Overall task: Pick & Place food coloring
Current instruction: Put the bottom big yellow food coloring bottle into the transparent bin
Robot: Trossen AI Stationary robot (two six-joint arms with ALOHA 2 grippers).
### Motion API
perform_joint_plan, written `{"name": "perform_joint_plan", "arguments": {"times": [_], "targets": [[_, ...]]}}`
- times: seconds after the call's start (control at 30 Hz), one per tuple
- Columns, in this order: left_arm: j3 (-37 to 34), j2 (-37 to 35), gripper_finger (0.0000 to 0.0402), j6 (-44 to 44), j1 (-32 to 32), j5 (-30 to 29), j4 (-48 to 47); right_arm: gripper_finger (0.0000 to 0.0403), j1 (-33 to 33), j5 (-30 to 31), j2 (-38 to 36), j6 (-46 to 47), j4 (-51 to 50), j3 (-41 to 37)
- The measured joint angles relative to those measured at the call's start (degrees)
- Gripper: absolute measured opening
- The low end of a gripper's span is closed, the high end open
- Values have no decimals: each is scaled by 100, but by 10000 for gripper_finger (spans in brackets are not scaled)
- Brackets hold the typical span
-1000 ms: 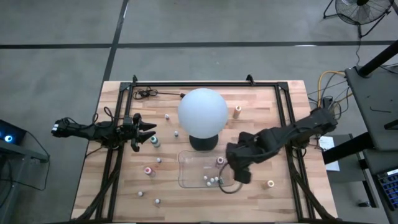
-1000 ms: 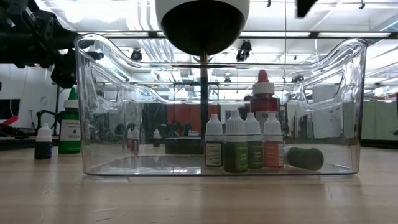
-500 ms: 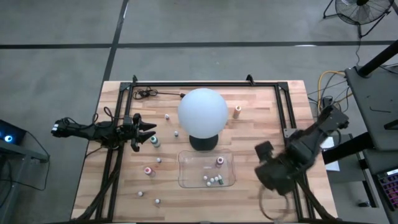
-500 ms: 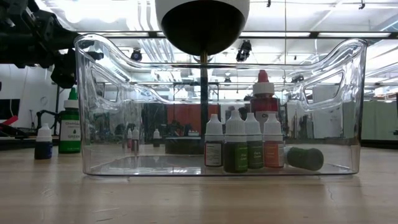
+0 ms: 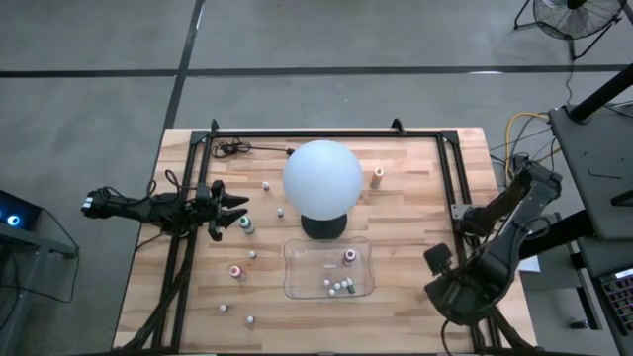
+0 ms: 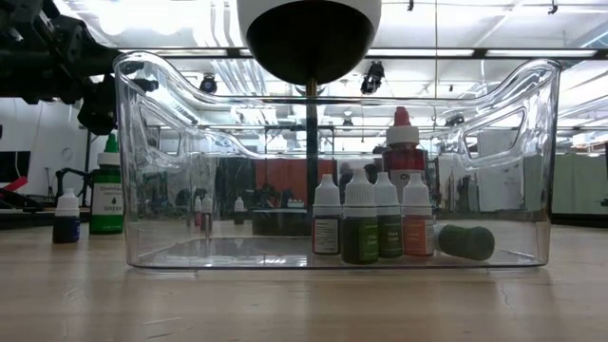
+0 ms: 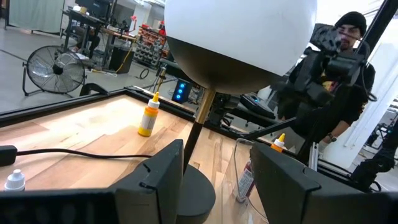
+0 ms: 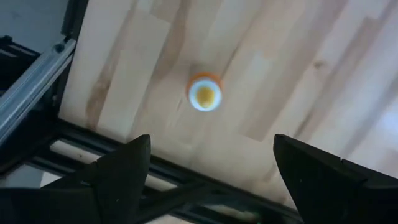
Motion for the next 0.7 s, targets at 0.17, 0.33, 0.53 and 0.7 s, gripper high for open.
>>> {"name": "perform_joint_plan", "arguments": {"times": [0.17, 0.33, 0.53, 0.7], "targets": [[0, -1, 161, 1, -1, 0, -1, 327, 106, -70, -48, 283, 602, -459], [0, 0, 161, 0, -2, 0, -2, 327, 112, -37, -48, 677, 1049, -957], [0, -2, 161, 0, 0, 0, -2, 327, 110, -35, -42, 1403, 1663, -1477], [0, -2, 161, 0, -2, 0, -2, 327, 108, 11, -42, 1968, 2291, -1792]]}}
